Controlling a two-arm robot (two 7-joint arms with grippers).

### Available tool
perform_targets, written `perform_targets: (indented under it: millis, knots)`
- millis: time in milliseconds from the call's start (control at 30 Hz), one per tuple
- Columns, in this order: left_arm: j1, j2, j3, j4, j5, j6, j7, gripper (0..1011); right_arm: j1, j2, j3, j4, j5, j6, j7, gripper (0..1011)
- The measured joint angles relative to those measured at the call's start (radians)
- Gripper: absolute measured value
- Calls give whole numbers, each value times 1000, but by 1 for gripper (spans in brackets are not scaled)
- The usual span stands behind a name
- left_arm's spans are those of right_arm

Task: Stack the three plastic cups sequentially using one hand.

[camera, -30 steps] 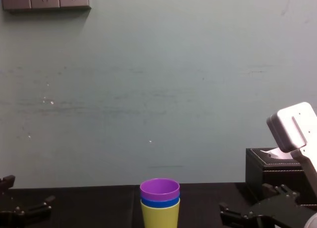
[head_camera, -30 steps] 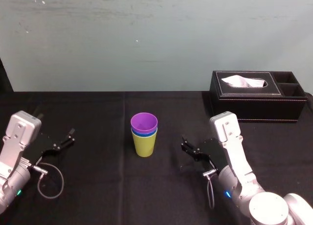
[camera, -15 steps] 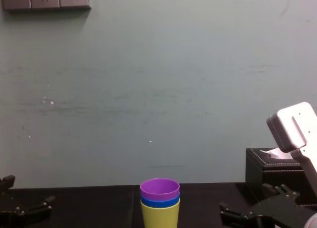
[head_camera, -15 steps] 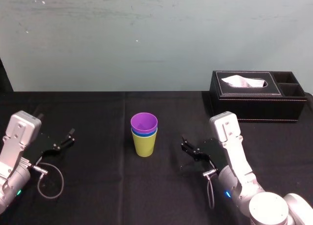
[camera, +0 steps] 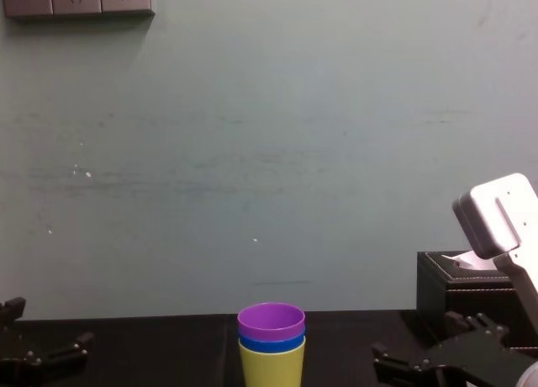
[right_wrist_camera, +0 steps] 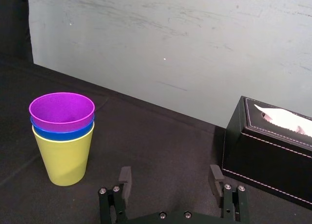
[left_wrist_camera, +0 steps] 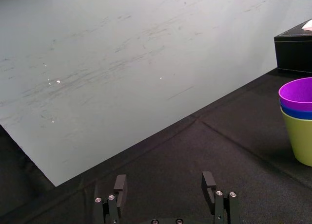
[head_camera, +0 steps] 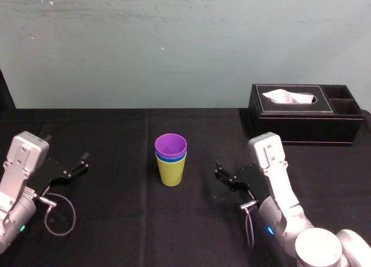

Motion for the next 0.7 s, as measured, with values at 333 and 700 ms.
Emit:
perform_targets:
  millis: [333,700]
  knots:
    - [0,0,0,0,0,0,0,1000,0,0,0,0,0,0,0,1003]
    - [0,0,0,0,0,0,0,1000,0,0,0,0,0,0,0,1003]
